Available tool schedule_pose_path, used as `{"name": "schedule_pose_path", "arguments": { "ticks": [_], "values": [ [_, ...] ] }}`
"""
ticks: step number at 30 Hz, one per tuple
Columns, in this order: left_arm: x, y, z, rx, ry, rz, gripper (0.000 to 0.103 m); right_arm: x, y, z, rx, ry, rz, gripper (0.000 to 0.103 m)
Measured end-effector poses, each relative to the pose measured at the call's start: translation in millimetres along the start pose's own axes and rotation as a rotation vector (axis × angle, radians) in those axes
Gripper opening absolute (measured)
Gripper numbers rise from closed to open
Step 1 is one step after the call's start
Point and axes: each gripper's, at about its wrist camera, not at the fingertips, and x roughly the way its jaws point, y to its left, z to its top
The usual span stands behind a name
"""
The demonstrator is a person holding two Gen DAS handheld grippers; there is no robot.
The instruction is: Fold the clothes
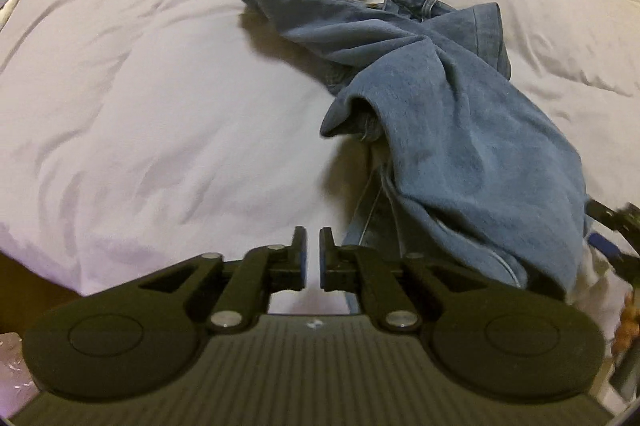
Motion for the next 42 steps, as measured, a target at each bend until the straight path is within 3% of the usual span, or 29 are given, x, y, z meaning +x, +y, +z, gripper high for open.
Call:
{"name": "schedule_pose_path", "arguments": {
  "ticks": [3, 5, 9, 13, 17, 19, 23, 30, 33, 36, 39, 42],
  "values": [
    [-15.2, -2.8, -7.9, 0.017, -0.001, -0.025, 0.006, -1.6, -4.0, -0.4, -0.016, 0.016, 0.046, 0.013],
    [-25.6, -9.2, -13.3, 0.041, -0.002, -0.046, 0.006, -13.1, -4.5, -3.8, -0.023, 0.028, 0.079, 0.009],
    [-49.3, -36.0, -30.1, 0.170, -0.028, -0.105, 0.006, -53.2, 10.6, -16.9, -0.052, 0.057, 0.192, 0.007],
    [-73.3, -64.9, -48.8, 0.318, -0.071, -0.176, 0.009, -98.9, 55.1, -26.3, -0.128, 0.102, 0.372, 0.007],
    [-93.8, -74.3, -63.1, 0.380, -0.119, -0.250, 0.009, -117.3, 108.3, -31.8, -0.214, 0.168, 0.541, 0.007],
    [-104.8, -74.7, -71.3, 0.404, -0.155, -0.278, 0.016, -114.8, 128.6, -32.6, -0.222, 0.214, 0.589, 0.007],
    [-115.9, -66.9, -82.4, 0.401, -0.198, -0.303, 0.023, -103.2, 153.9, -36.3, -0.260, 0.281, 0.603, 0.007],
    [-120.2, -53.9, -90.7, 0.319, -0.221, -0.364, 0.039, -95.4, 171.1, -49.8, -0.326, 0.359, 0.582, 0.007],
    [-119.4, -50.5, -87.4, 0.274, -0.230, -0.410, 0.040, -92.0, 178.5, -55.6, -0.354, 0.392, 0.572, 0.007],
    [-119.6, -45.7, -85.1, 0.238, -0.244, -0.450, 0.051, -88.6, 185.9, -61.3, -0.382, 0.426, 0.562, 0.007],
    [-117.5, -43.0, -82.9, 0.196, -0.245, -0.471, 0.049, -88.3, 192.7, -65.6, -0.406, 0.457, 0.565, 0.007],
    [-119.6, -40.4, -82.6, 0.179, -0.256, -0.485, 0.032, -94.9, 198.3, -71.6, -0.434, 0.484, 0.576, 0.007]
  ]
}}
